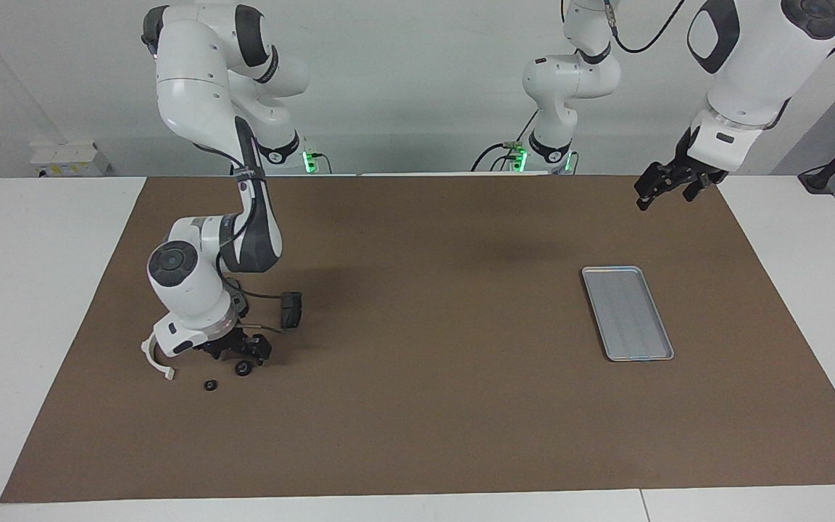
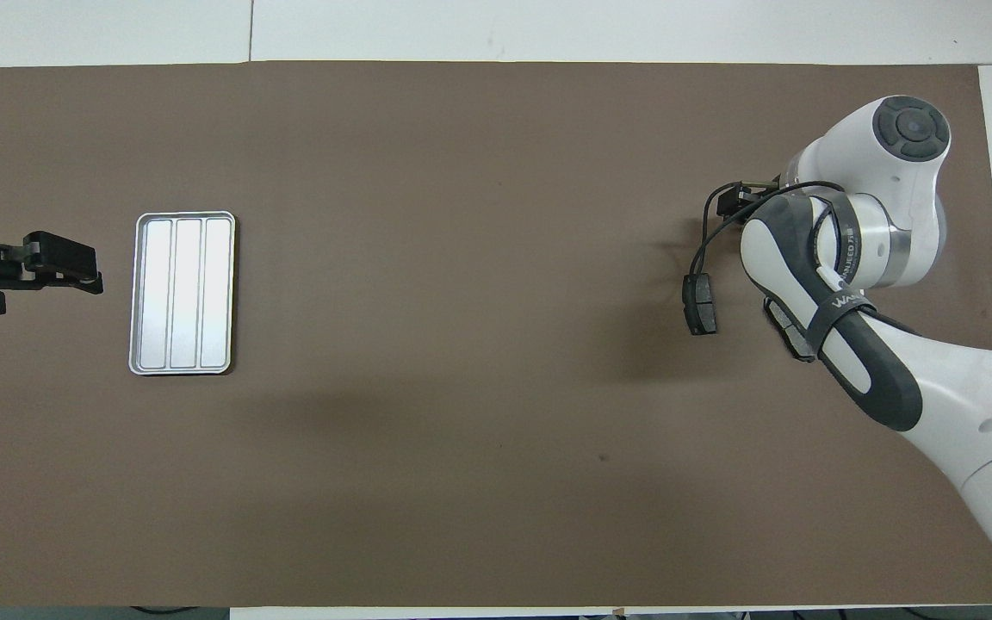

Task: Pick bearing gear from pile to tray
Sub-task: 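Reach the right gripper to the pile and grasp a small black bearing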

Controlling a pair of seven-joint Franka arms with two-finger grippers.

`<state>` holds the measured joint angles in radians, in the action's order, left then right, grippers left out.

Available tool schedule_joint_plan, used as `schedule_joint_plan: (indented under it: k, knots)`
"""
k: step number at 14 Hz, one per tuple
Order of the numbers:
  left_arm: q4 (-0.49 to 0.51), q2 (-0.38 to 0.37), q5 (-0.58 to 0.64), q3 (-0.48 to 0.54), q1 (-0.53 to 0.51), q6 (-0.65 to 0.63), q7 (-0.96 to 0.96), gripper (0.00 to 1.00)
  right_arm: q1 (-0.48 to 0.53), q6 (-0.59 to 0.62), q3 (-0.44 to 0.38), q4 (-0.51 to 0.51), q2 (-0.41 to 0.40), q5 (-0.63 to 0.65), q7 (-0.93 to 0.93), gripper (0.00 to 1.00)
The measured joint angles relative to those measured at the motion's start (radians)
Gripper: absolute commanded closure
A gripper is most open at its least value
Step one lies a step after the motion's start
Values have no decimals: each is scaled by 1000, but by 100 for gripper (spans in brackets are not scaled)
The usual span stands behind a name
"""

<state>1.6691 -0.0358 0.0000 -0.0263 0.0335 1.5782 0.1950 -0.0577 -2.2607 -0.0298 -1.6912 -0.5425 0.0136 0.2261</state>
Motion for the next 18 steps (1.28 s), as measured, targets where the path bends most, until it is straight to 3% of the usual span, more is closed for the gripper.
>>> schedule_joint_plan:
  k: [3, 5, 7, 9, 14, 18]
  knots:
    - [0, 0, 0, 0, 0, 0, 0, 0, -5, -14, 0, 3, -10, 0, 5, 0]
    - [0, 0, 0, 0, 0, 0, 0, 0, -4, -15, -1, 5, -10, 0, 5, 9]
    - [0, 0, 0, 0, 0, 0, 0, 0, -3, -15, -2, 7, -10, 0, 5, 27]
    - [0, 0, 0, 0, 0, 0, 0, 0, 1, -16, -5, 7, -11, -1, 5, 39]
    - [0, 0, 0, 0, 0, 0, 0, 0, 4, -30, -7, 12, -10, -12, 5, 100]
    - [0, 0, 0, 0, 0, 0, 0, 0, 5, -29, -7, 13, -10, -13, 6, 100]
